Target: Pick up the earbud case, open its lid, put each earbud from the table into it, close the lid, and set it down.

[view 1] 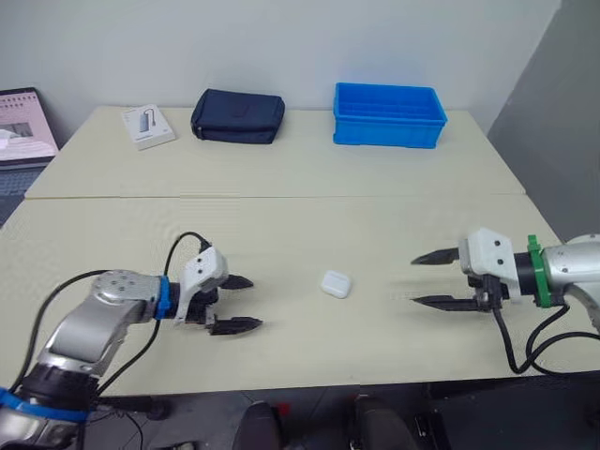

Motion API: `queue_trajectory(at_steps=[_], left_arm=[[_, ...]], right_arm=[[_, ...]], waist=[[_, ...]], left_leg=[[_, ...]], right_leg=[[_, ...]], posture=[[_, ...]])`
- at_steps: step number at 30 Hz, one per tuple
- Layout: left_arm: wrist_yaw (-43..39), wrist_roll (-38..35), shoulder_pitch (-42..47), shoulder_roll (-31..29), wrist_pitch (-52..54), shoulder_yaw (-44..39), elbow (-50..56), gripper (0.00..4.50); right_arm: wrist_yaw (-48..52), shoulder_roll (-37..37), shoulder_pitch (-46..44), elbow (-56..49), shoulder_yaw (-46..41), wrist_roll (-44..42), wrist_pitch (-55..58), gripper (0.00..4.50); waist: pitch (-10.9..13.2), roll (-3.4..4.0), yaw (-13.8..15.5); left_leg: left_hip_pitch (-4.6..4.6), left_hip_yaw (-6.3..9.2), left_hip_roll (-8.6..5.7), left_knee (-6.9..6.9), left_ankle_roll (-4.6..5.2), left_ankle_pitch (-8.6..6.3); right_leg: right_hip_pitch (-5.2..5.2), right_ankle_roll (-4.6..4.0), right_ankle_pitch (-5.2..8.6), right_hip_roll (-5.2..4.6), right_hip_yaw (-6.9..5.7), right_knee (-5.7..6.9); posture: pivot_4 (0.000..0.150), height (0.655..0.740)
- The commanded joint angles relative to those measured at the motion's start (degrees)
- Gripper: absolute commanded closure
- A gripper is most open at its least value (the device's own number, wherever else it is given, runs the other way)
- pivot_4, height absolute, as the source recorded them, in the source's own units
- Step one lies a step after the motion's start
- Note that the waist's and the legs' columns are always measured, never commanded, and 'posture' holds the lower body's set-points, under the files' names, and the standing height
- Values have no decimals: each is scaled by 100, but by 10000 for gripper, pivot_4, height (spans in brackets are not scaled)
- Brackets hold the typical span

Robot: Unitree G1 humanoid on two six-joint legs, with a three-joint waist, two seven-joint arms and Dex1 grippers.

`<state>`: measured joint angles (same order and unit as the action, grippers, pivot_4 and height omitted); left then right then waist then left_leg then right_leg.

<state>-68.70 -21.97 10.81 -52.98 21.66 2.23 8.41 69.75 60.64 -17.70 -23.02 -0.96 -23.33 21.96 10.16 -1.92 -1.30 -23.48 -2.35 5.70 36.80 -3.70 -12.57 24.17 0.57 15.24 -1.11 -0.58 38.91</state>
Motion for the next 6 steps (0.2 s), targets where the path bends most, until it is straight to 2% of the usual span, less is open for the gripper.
queue_trajectory(at_steps=[1, 6], left_arm=[[95, 260, -244, -281, -452, -418, 270, 0], [-87, -75, -184, -291, -343, -693, 250, 0]], right_arm=[[370, 210, -232, 201, -130, 1, -255, 8171], [541, 165, -548, 462, 33, 65, -358, 8171]], waist=[[1, 1, 26], [3, 3, 81]], left_leg=[[-1, -1, 0, -1, 0, 0], [-4, -4, 2, -3, 0, 0]], right_leg=[[0, 1, 2, -1, 0, -2], [7, 0, 3, 0, -2, 1]], posture=[[1500, 7218], [1500, 7218]])
